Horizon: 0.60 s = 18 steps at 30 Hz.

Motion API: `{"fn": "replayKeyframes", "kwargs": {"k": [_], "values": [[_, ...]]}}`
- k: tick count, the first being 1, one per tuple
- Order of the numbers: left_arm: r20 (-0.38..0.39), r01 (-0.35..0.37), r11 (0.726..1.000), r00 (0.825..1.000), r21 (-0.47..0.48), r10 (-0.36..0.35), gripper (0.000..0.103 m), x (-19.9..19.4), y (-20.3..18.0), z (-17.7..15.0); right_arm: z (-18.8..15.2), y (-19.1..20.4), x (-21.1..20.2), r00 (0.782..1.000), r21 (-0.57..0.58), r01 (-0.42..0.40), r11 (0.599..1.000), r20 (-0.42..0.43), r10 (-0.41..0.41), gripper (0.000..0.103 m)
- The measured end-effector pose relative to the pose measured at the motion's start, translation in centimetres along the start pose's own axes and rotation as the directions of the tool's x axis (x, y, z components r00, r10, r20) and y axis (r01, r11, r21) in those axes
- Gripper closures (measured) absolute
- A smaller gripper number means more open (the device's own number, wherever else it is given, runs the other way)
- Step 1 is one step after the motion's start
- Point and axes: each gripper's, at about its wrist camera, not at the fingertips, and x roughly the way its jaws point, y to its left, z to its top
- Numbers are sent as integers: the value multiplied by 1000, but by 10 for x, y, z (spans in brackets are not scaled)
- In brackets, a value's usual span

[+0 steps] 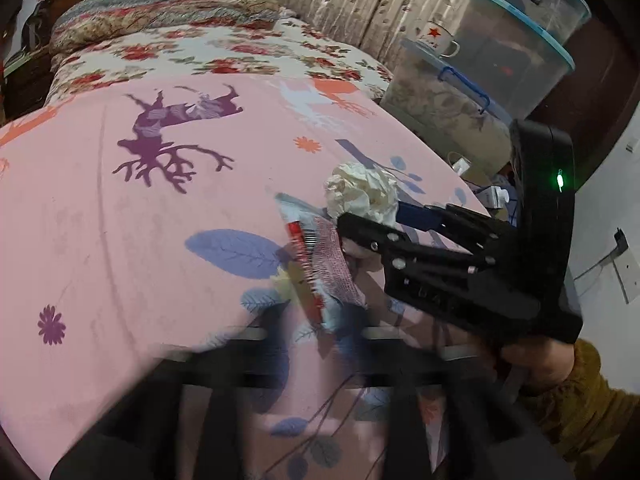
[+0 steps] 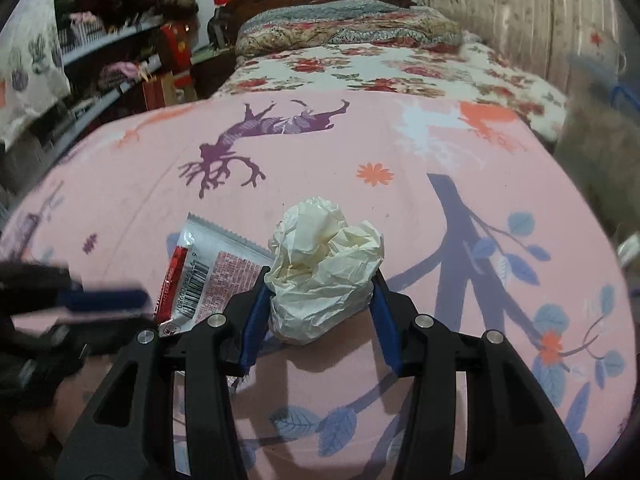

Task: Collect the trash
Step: 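Grasp the red snack wrapper with the left tool while the right tool grasps the crumpled tissue, then carry the wrapper and tissue over the wastebasket and open both tools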

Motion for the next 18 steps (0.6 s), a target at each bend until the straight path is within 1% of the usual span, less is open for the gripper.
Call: {"fn": "replayKeyframes", "kwargs": {"k": [1,2,4,6,7,8,9,10,11,12,13,14,15,16,17,18], "values": [[20,-12,1000,1000,-22,13,14,-3,4,1,-2,-2,0,1000,14,-9,1000,-2,9,54],[46,-1,999,999,-44,3,16,-6,8,1,-4,-5,1,1000,29,-21,999,-4,21,54],[27,42,996,999,-82,-40,16,-3,17,5,-8,-11,2,999,70,-49,996,0,50,54],[10,62,993,998,-103,-61,16,2,20,8,-9,-12,2,998,82,-59,995,2,59,54],[2,70,992,998,-108,-70,19,5,21,9,-9,-13,2,998,86,-63,994,3,63,54],[-9,77,991,997,-112,-78,26,9,20,10,-9,-13,3,998,92,-68,993,3,68,54],[-21,88,990,996,-112,-91,30,14,19,12,-9,-14,3,997,96,-73,993,3,73,54],[-30,97,989,994,-109,-101,38,17,17,13,-9,-15,4,997,101,-78,992,3,78,54],[-43,101,990,993,-100,-106,51,23,14,14,-10,-16,4,996,107,-86,991,2,86,54],[-57,102,990,993,-96,-108,60,28,12,14,-10,-18,4,995,115,-96,989,2,97,54],[-75,108,990,990,-95,-115,76,33,11,14,-10,-23,5,992,138,-127,982,3,127,54],[-97,120,988,987,-98,-129,99,39,10,12,-10,-28,5,987,162,-157,974,7,158,54],[-114,124,987,984,-100,-135,99,44,9,11,-11,-36,3,980,199,-198,960,20,199,54],[-106,124,987,985,-98,-134,99,43,8,11,-13,-46,-2,967,250,-254,934,52,249,54],[-104,131,987,985,-93,-141,99,41,7,13,-15,-56,-10,957,288,-289,913,92,274,54],[-98,138,986,984,-89,-147,99,39,5,15,-16,-63,-18,955,302,-295,907,120,271,54]]}}
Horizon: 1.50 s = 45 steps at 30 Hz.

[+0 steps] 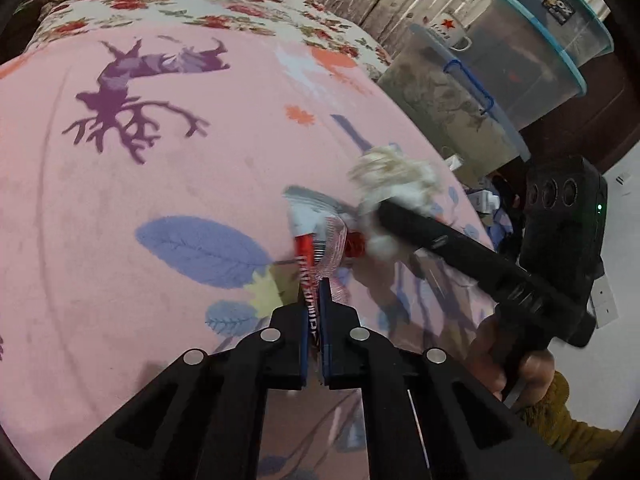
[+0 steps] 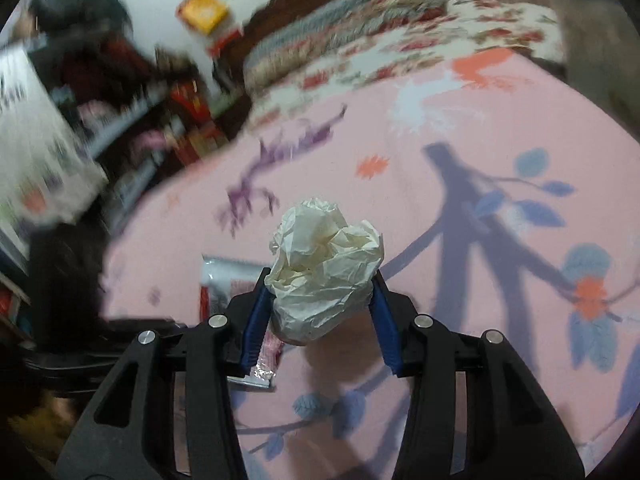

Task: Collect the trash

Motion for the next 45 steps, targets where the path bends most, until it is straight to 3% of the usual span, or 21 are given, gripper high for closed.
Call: {"fn": "replayKeyframes", "kwargs": {"k": [4,7,9,15,16,19,22,30,31,32,34,40,45], "values": [[25,34,999,999,32,-35,99,-5,-20,13,5,-24,-36,992,21,88,996,85,-89,54],[17,82,994,996,73,-83,99,2,-48,33,5,-60,-56,983,94,151,984,93,-160,54],[0,109,989,994,101,-109,99,14,-69,46,6,-85,-82,969,145,182,973,144,-203,54],[-58,161,947,987,278,-151,99,72,-174,96,17,-183,-175,876,350,286,892,283,-391,54],[-71,166,935,986,313,-151,99,88,-196,107,19,-205,-192,851,393,305,868,298,-433,54],[-99,164,911,986,379,-136,99,135,-247,136,26,-247,-215,811,448,352,822,293,-507,54],[-117,144,894,988,425,-103,99,181,-284,157,30,-283,-221,788,470,402,786,260,-559,53],[-185,74,869,982,489,20,98,293,-333,176,33,-332,-201,791,434,468,770,184,-584,48],[-188,68,869,982,490,30,93,298,-332,175,34,-335,-196,791,426,475,770,176,-586,43],[-194,61,870,980,489,41,73,305,-333,174,35,-337,-193,792,418,480,771,171,-586,32],[-187,39,876,981,480,59,37,310,-330,173,35,-337,-191,782,409,492,769,180,-597,27],[-142,55,867,990,495,18,36,281,-330,173,28,-319,-211,762,441,450,777,264,-591,27],[-101,113,881,992,459,-74,36,227,-324,174,7,-291,-231,772,500,340,796,335,-540,27]]}}
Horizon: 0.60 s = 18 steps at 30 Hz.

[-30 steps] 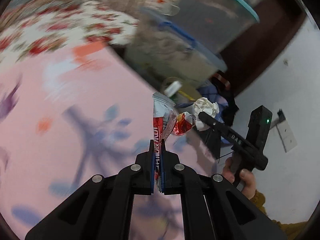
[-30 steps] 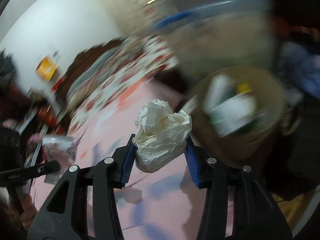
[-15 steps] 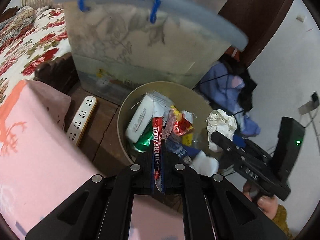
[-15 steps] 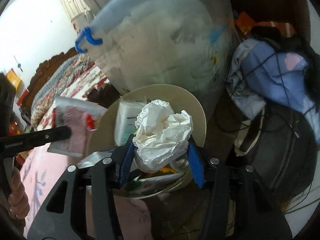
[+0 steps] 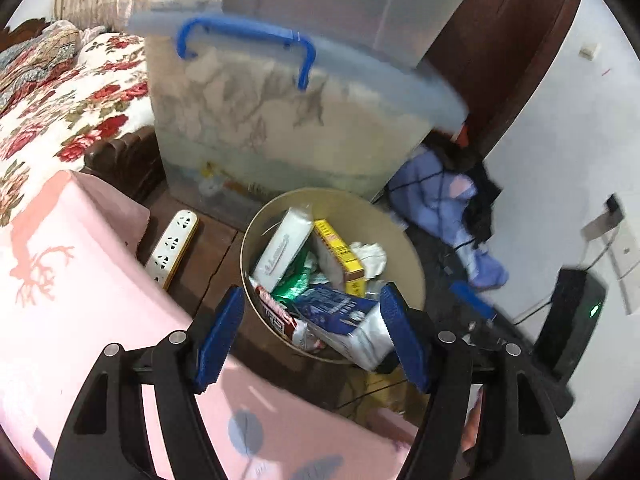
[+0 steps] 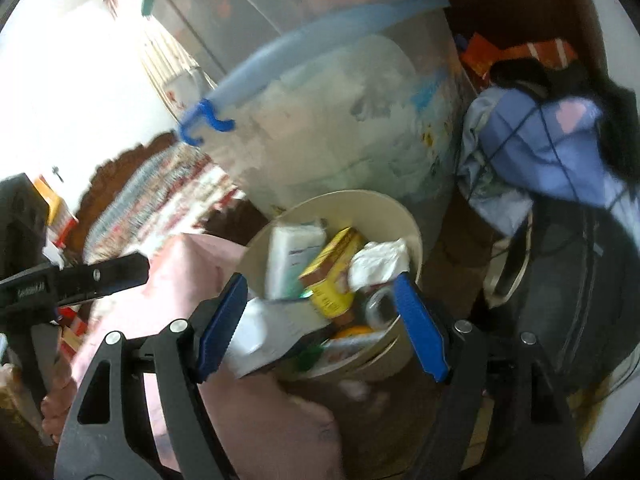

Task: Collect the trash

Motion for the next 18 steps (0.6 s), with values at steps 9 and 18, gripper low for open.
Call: {"fn": "replayKeyframes", "kwargs": {"k": [9,18], "values": [[83,-46,999,995,2,45,35,-97,-4,-80,-66,52,-56,997,60,-79,995,-21,81,27],[133,-227,974,965,-2,225,28,-158,5,-164,-120,100,-90,995,60,-79,995,-58,82,22]]}}
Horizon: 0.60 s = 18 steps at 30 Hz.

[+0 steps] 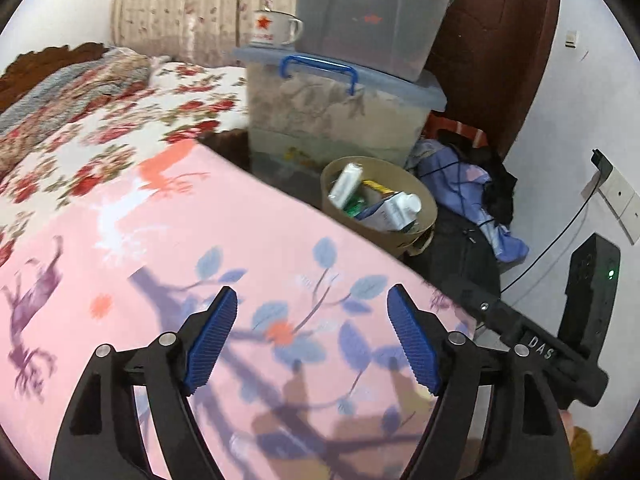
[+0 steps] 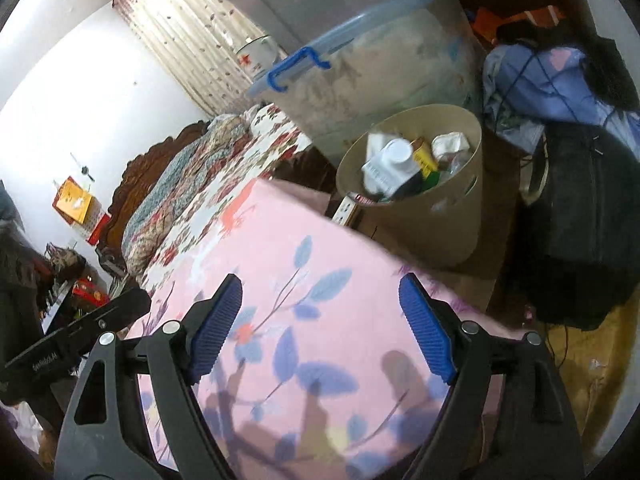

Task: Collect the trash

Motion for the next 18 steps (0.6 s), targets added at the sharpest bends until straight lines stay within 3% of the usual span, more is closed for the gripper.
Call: {"fn": "replayKeyframes", "kwargs": {"k": [4,6,9,13,18], "values": [[41,-63,998,997,-3,63,23,-26,9,-19,-12,20,-14,1000,-2,-5,1000,-1,5,19],[58,-82,997,995,-6,82,15,-39,13,-26,-15,29,-19,1000,-9,-9,1000,-2,9,17],[84,-113,994,990,0,113,9,-54,15,-34,-18,41,-27,1000,-11,-8,1000,7,8,9],[95,-172,985,981,17,170,9,-69,15,-42,-23,57,-37,999,-11,8,1000,31,-8,4],[75,-188,982,979,-6,188,9,-77,23,-49,-27,70,-45,998,-12,34,999,47,-34,4]]}}
